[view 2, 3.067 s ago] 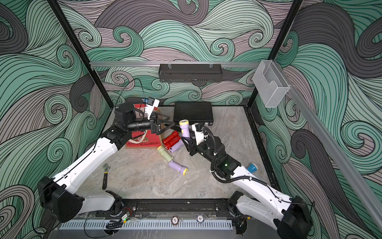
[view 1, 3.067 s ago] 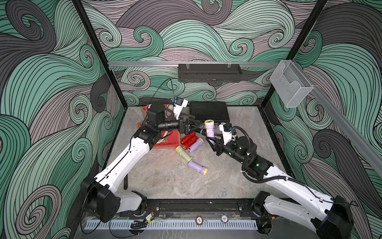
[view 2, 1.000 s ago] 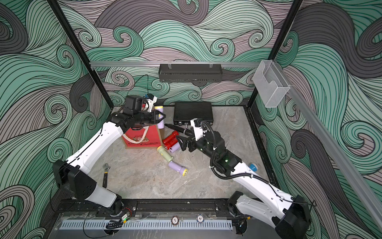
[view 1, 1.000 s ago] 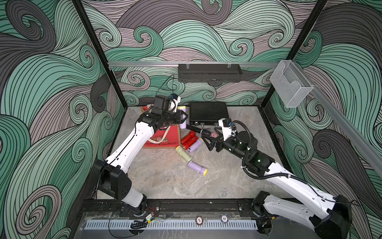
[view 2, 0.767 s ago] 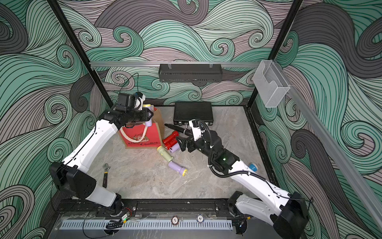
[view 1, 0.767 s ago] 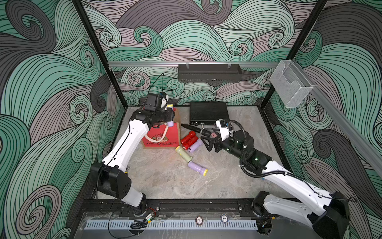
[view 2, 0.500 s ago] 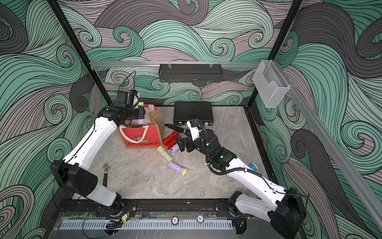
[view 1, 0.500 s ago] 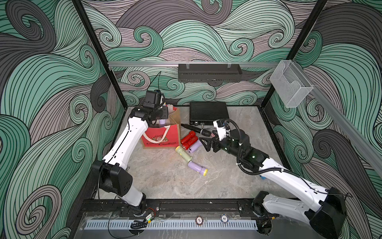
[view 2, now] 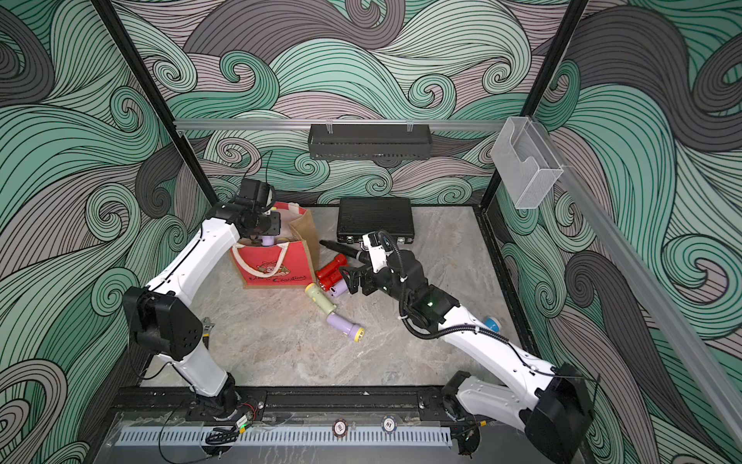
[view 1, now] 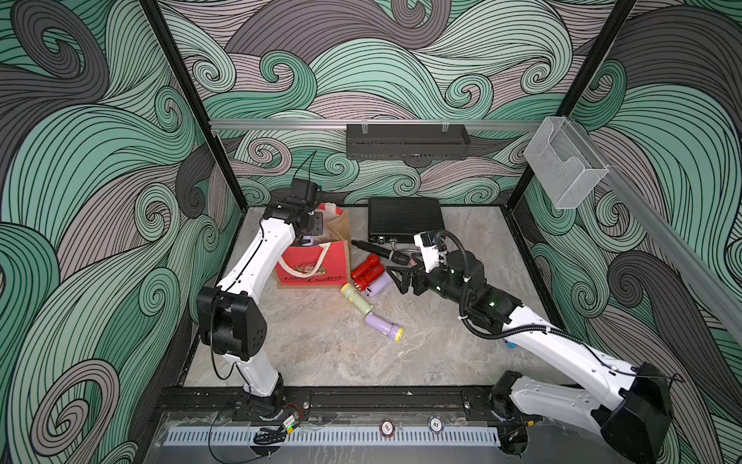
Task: Put the flashlights into the tote bags
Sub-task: Place the flashlight in the canvas bag.
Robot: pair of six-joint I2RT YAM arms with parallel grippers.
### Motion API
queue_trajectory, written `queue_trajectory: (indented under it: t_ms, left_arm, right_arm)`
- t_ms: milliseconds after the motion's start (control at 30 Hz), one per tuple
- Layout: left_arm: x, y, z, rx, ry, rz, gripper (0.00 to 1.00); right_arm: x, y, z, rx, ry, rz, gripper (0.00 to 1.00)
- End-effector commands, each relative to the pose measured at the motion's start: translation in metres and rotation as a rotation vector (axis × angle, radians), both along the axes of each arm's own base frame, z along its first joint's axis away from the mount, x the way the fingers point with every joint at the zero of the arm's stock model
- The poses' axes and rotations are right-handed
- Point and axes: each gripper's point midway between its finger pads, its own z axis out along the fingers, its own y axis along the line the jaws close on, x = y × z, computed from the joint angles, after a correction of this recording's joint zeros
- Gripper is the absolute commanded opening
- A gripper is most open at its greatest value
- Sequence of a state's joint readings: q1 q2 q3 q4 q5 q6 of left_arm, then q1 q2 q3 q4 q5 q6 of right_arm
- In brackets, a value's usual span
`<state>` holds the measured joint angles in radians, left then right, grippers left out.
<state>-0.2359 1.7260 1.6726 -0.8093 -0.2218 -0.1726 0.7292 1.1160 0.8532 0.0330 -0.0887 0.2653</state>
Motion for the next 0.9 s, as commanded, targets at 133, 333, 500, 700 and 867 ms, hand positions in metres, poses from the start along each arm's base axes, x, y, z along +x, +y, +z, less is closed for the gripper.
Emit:
queue_trajectory:
  t_ms: [133, 333, 500, 700, 867]
  left_arm:
    - [-0.004, 0.002, -0.045, 0.006, 0.128, 0.009, 0.00]
    - [-0.002, 0.001, -0.079, 0.010, 0.226, 0.019, 0.00]
    - [0.000, 0.001, -0.104, -0.009, 0.304, 0.045, 0.00]
    - [0.000, 0.001, -0.122, -0.013, 0.336, 0.053, 0.00]
    - [-0.001, 0.001, -0.138, -0.017, 0.369, 0.060, 0.00]
  right_arm:
    - [0.002, 0.000, 0.002, 0.001, -0.008, -0.002, 0.99]
    - [0.002, 0.001, 0.002, 0.000, -0.010, -0.002, 0.99]
    - [0.003, 0.002, 0.004, 0.002, -0.015, 0.003, 0.99]
    - [0.002, -0.002, 0.003, -0.011, -0.025, -0.007, 0.99]
    - [0.001, -0.003, 0.003, -0.013, -0.026, -0.009, 0.99]
